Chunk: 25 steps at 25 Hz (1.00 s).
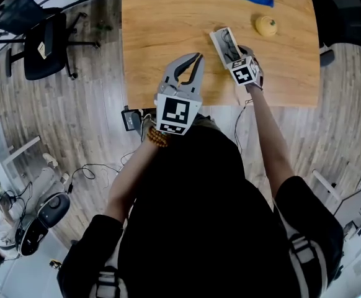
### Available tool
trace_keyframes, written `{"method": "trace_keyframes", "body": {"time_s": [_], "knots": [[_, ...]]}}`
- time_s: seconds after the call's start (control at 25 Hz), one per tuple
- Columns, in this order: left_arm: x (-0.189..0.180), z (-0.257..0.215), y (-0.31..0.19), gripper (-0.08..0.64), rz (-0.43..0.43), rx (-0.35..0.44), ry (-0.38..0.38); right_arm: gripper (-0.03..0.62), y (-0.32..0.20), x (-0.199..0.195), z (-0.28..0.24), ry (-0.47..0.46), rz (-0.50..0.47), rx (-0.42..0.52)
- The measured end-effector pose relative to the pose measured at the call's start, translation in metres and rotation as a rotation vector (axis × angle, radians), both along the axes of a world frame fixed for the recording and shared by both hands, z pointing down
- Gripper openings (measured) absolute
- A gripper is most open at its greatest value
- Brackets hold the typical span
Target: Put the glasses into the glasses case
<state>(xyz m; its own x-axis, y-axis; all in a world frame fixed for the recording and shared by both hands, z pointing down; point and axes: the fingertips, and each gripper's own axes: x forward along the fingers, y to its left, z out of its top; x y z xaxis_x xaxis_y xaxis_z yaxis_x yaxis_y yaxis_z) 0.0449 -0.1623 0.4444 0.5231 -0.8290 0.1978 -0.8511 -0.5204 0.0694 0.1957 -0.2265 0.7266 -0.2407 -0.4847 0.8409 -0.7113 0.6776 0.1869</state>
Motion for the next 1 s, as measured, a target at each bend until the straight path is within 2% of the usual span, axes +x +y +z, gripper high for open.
{"method": "trace_keyframes", "body": {"time_s": [0.12,0.28,0.48,0.6,0.8,1.0], "knots": [[0.0,-0.001,-0.001,0.032,0.0,-0.001,0.0,0.213,-0.001,0.012,0.007,0.019,0.051,-0.011],[-0.003,0.001,0.001,0.032,-0.004,-0.003,0.006,0.233,0.004,0.017,0.008,0.018,0.063,-0.021],[-0.001,-0.005,-0.002,0.032,0.007,0.029,0.031,0.242,-0.001,0.009,-0.035,-0.104,0.113,0.056],[-0.002,-0.016,-0.011,0.032,0.001,0.053,0.051,0.242,-0.013,0.001,-0.085,-0.162,0.12,0.16],[0.009,-0.047,-0.037,0.032,-0.033,0.134,0.06,0.236,-0.034,-0.014,-0.196,-0.275,0.075,0.384],[0.018,-0.084,-0.054,0.032,-0.069,0.225,0.082,0.236,-0.027,-0.027,-0.307,-0.352,0.025,0.65]]}}
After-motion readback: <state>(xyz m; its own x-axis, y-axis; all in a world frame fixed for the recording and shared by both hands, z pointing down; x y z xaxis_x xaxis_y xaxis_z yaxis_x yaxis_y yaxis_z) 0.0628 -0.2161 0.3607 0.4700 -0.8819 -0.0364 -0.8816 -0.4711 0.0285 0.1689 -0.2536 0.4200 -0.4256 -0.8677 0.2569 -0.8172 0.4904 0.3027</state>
